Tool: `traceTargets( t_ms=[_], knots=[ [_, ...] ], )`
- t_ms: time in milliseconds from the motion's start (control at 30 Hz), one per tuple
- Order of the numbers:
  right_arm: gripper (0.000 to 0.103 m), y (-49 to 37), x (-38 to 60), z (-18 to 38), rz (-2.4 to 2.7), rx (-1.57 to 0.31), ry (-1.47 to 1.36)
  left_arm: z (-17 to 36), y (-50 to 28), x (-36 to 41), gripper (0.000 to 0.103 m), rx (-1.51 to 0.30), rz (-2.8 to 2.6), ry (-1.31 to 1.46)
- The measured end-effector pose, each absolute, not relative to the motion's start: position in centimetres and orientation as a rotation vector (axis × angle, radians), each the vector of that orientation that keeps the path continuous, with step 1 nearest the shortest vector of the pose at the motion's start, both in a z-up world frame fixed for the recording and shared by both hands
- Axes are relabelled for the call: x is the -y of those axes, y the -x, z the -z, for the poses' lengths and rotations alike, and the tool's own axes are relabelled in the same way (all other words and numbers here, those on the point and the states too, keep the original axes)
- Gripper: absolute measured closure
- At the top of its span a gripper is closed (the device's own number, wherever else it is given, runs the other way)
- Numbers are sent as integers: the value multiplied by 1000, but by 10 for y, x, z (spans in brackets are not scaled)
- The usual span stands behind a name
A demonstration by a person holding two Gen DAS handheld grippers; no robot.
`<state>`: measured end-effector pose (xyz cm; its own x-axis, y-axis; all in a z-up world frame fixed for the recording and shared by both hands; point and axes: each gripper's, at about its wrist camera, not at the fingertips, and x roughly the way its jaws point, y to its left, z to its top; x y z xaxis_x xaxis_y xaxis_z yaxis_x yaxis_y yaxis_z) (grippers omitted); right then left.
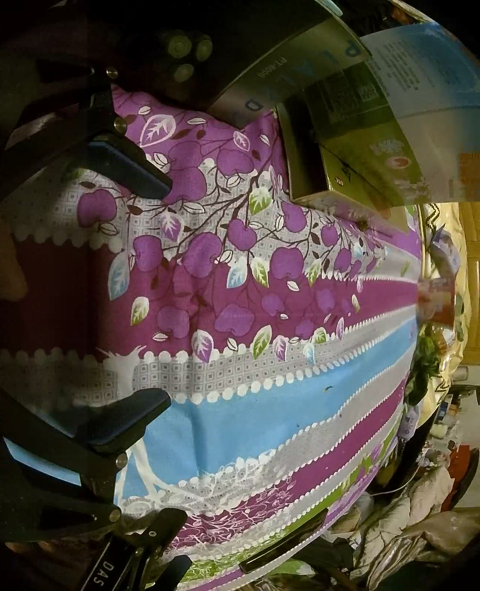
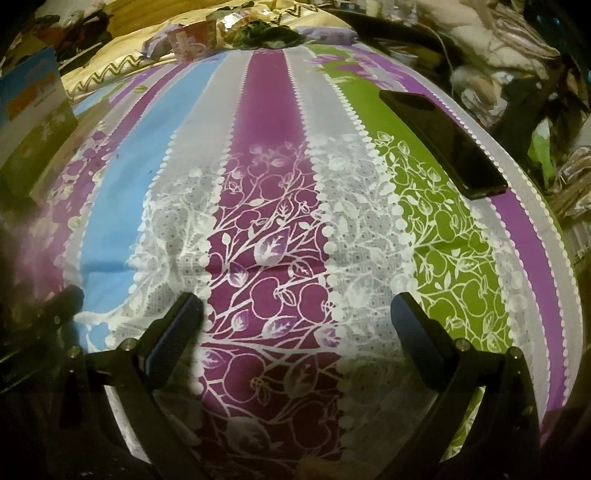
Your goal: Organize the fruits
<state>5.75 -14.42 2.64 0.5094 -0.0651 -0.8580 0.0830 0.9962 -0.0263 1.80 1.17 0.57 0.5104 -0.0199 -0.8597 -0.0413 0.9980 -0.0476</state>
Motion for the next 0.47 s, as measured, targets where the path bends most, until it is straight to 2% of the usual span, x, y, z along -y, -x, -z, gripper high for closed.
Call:
traceTargets(
  t_ms=[467],
  knots=[
    [0,-59,146,-25,80,-1027,-29,-7,-24,-10,0,-1034,-16,63]
  ],
)
